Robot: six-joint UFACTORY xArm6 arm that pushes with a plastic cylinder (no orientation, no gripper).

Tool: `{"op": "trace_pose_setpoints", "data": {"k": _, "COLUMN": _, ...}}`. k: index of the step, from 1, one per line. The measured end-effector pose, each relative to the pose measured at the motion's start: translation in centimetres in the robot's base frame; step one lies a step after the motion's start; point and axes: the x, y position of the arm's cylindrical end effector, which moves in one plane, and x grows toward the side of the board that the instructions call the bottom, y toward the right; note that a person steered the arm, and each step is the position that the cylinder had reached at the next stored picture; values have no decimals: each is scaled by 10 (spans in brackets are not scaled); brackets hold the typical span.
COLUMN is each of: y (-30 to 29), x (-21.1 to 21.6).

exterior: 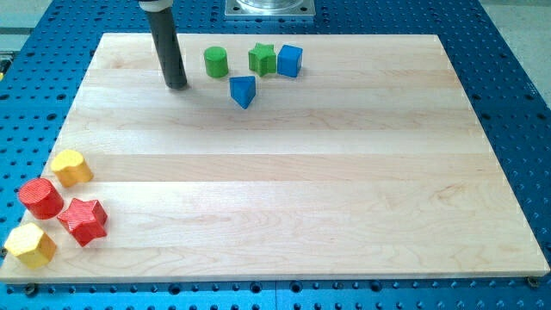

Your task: Move the green circle towards the green star

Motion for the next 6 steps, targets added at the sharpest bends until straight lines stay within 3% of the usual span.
{"op": "trace_pose_setpoints", "data": {"k": 2, "y": 64, "x": -25}}
{"op": "trace_pose_setpoints", "data": {"k": 4, "y": 64, "x": -27}}
{"op": "trace_pose_setpoints", "data": {"k": 6, "y": 63, "x": 5}}
